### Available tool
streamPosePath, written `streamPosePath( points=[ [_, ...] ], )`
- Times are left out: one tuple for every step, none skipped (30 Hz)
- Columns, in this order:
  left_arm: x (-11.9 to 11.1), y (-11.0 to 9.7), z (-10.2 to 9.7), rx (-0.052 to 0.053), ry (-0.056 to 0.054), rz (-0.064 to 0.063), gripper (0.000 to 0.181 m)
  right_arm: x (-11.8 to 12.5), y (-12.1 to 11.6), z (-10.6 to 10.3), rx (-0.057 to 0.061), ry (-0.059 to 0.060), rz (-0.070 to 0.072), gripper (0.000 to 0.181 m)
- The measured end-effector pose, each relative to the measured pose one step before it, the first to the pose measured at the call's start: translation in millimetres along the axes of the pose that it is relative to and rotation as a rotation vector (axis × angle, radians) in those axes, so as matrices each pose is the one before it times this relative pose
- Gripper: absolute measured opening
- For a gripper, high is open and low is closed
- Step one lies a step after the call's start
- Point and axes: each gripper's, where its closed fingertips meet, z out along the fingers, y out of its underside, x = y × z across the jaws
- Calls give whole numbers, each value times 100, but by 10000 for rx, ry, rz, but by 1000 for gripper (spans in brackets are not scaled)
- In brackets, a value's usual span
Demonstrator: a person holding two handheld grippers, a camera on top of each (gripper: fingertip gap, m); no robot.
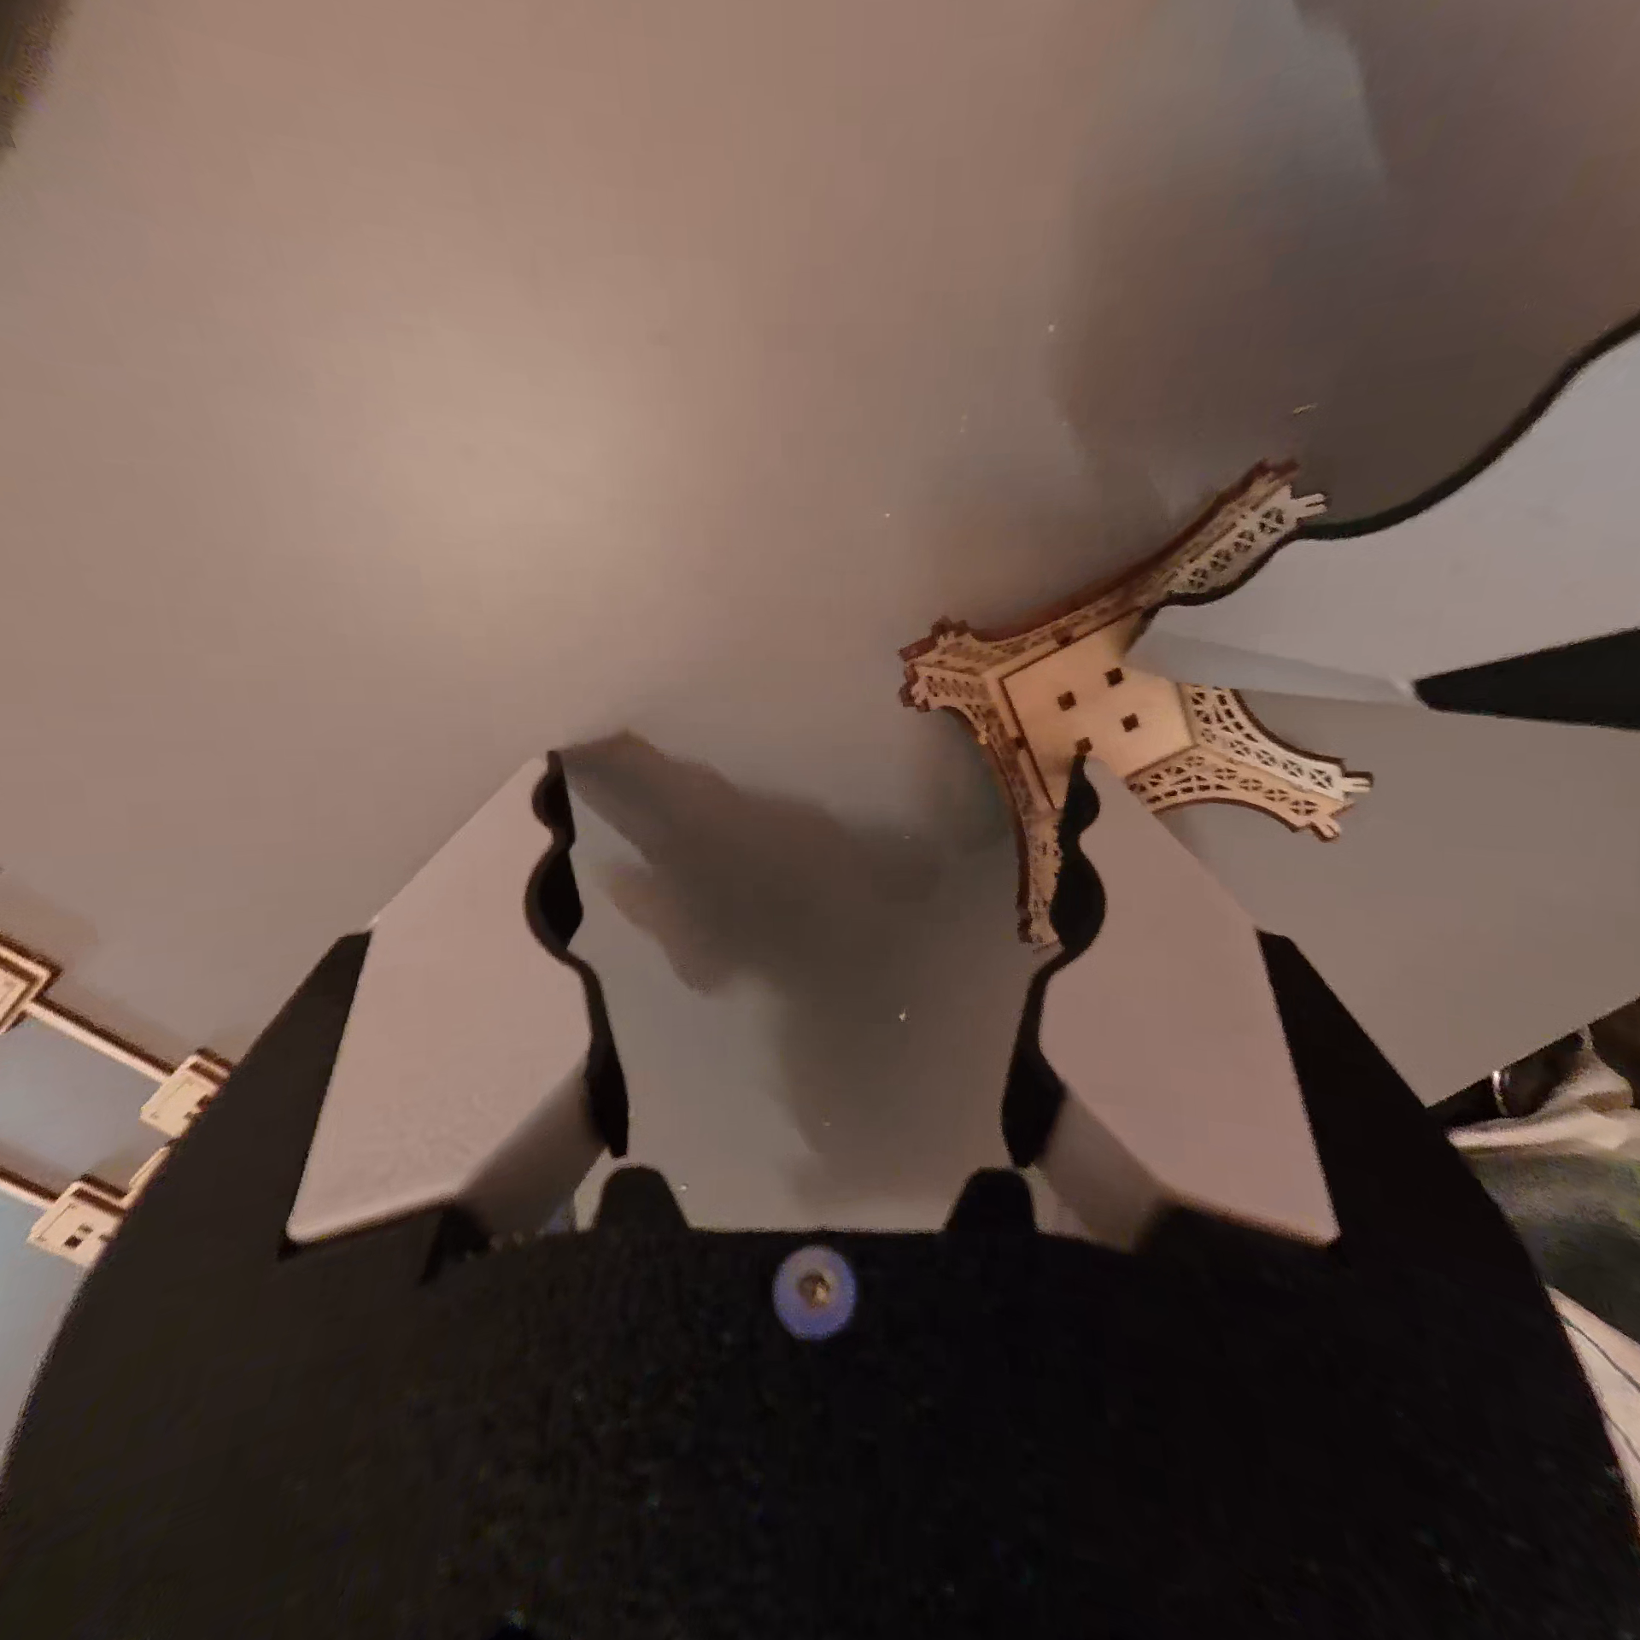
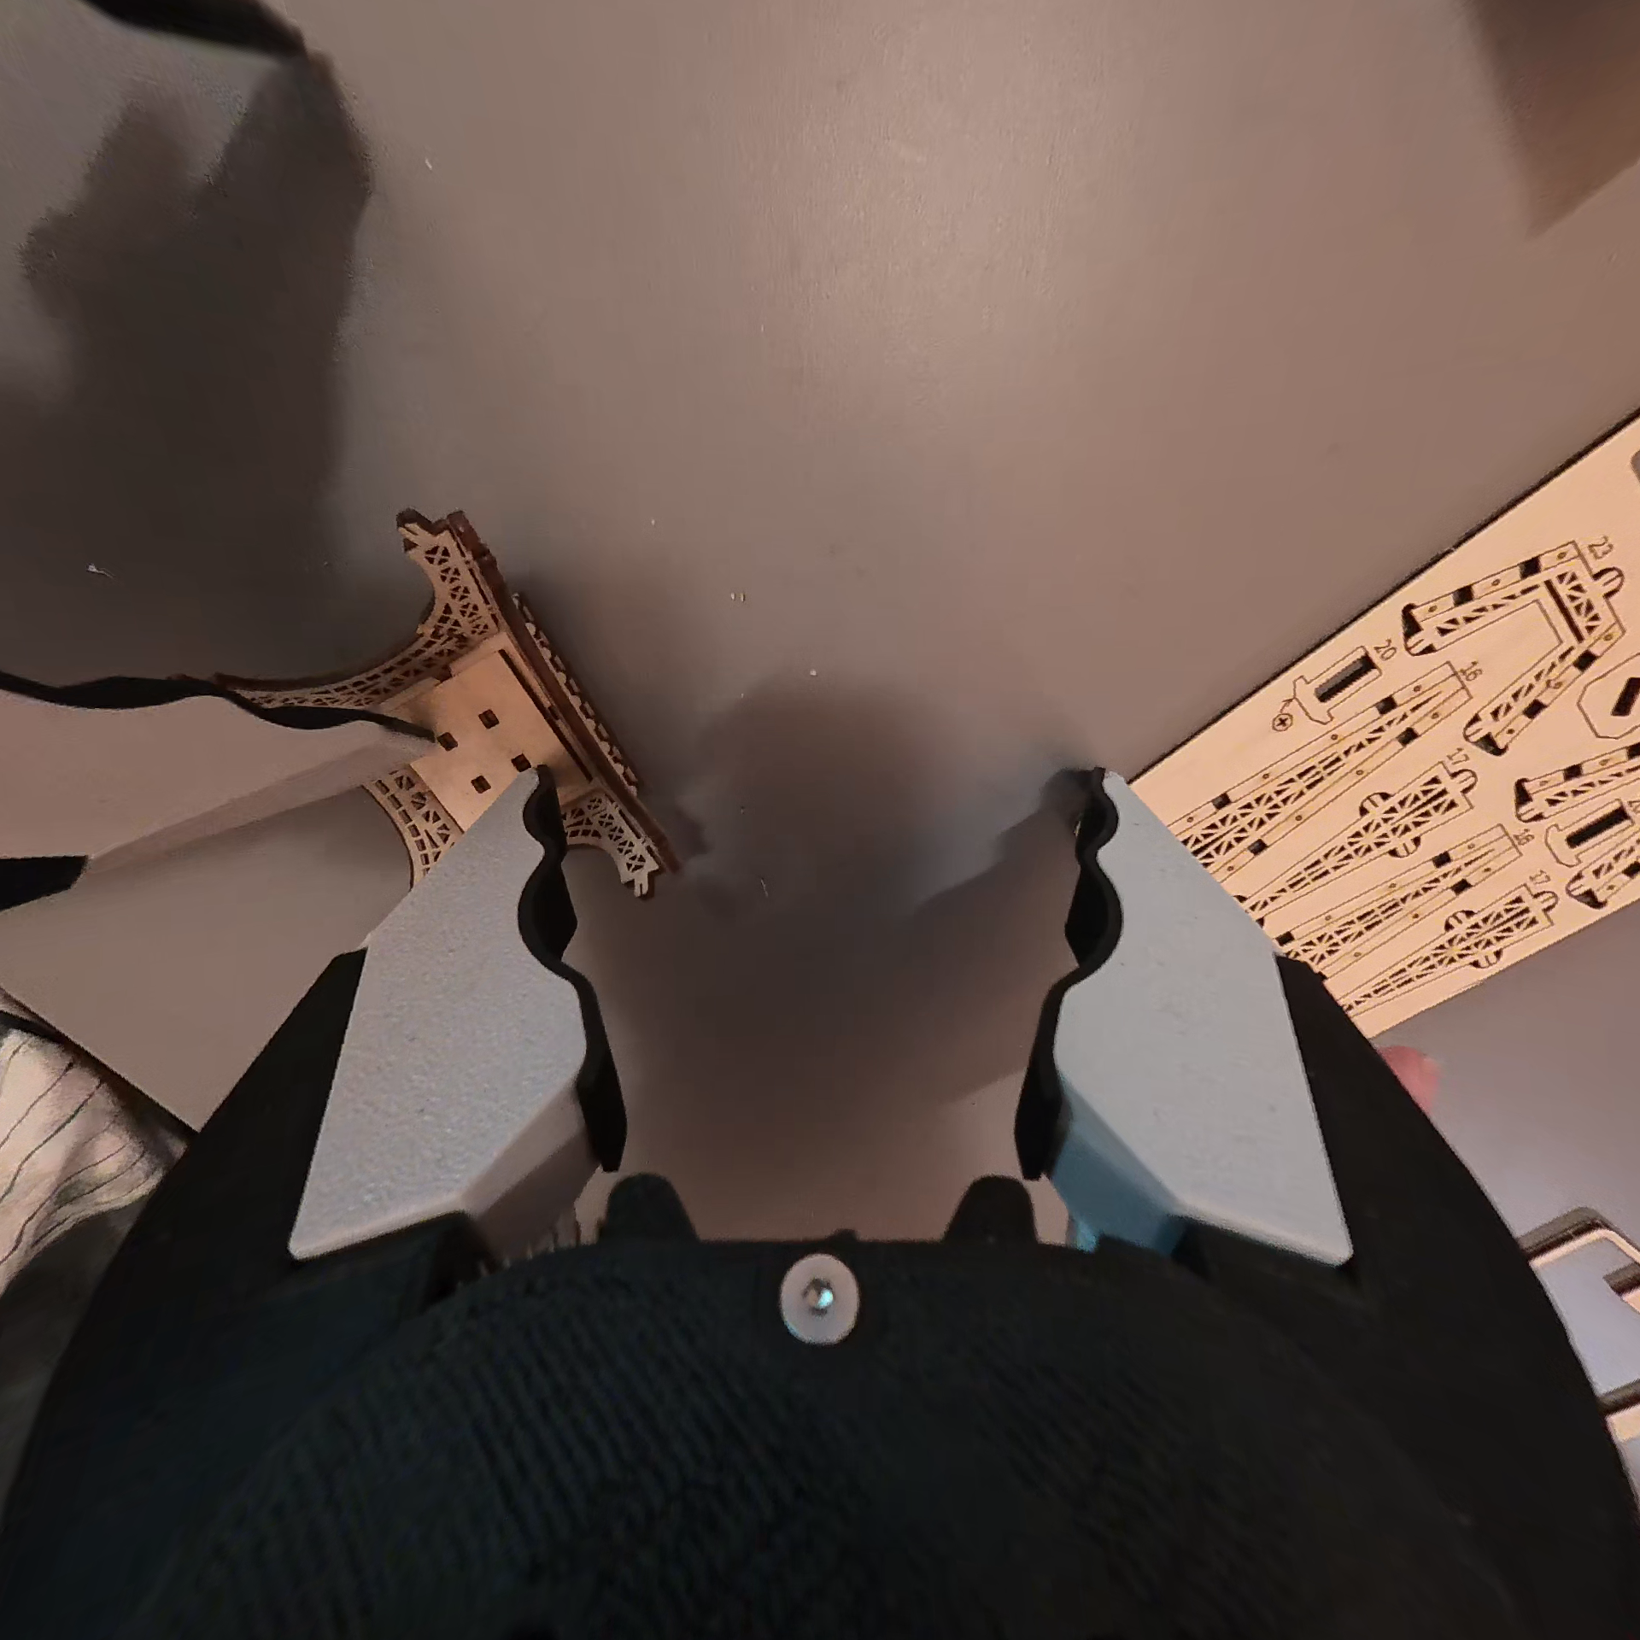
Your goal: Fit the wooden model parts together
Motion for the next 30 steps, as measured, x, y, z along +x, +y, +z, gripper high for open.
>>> streamPosePath(
  points=[
    [-67,24,0,-31,-34,-5,108,-4,-5,-3,12,0,-3,114],
    [-52,43,10,-43,-13,-19,109,2,-10,-1,19,1,9,114],
    [-122,31,18,-26,-32,4,112,5,2,3,32,2,13,114],
    [-146,41,27,2,-24,-5,115,-4,-2,-5,57,2,14,114],
    [-30,67,29,-3,63,-19,115,5,-11,-13,83,1,1,114],
    [-36,57,19,-7,53,-21,116,0,-14,-2,83,0,-11,114],
    [-106,-2,9,6,-30,0,118,-1,-1,-1,45,0,-3,114],
    [76,-8,-12,3,22,47,116,-4,5,-11,2,2,14,114],
    [160,-47,-47,4,20,94,112,7,11,3,-33,1,16,114],
    [35,-56,-71,7,-105,122,112,0,11,-2,-46,1,12,114],
    [-8,-42,-96,-13,-133,152,112,-1,-6,-2,-32,1,0,114],
    [-43,26,-97,-64,-115,148,112,2,11,5,-30,1,10,114],
    [-61,108,-72,-98,-83,93,112,5,10,-3,-25,1,10,114],
    [-43,115,-57,-80,-32,47,112,-3,4,2,-17,2,10,114],
    [-124,-3,6,-9,-83,30,114,-5,7,-6,-12,1,3,114],
    [-48,-74,6,9,-59,82,115,4,-13,-1,-7,-1,-7,114],
    [132,-83,-16,3,16,110,113,3,5,7,-26,-1,4,114],
    [408,-88,-33,10,150,134,105,3,6,-9,-38,0,12,114],
    [510,-69,-35,28,226,131,98,2,-2,8,-24,0,19,114],
    [407,-28,17,26,241,55,90,5,2,0,-19,1,9,114],
    [258,-9,38,20,208,40,82,1,15,-10,-17,1,-5,114],
    [46,31,35,-22,120,-6,82,0,-1,1,4,2,23,114],
    [56,24,68,-40,164,-39,81,16,0,-5,21,6,57,114],
    [149,17,64,-43,221,-36,78,33,70,3,-22,15,75,115],
    [116,1,40,-52,151,-15,76,52,77,-8,-39,23,83,115],
    [25,-4,-1,-29,7,3,76,22,-18,2,30,8,67,116],
    [25,-10,5,-22,8,24,76,39,57,5,-5,14,26,116],
    [12,19,3,-17,3,31,76,2,-14,0,42,2,19,116],
    [-3,29,2,-28,-2,0,76,13,-13,-4,56,5,9,116],
    [29,31,-3,-23,0,-12,75,-5,1,0,68,-1,-2,116]
  ],
)
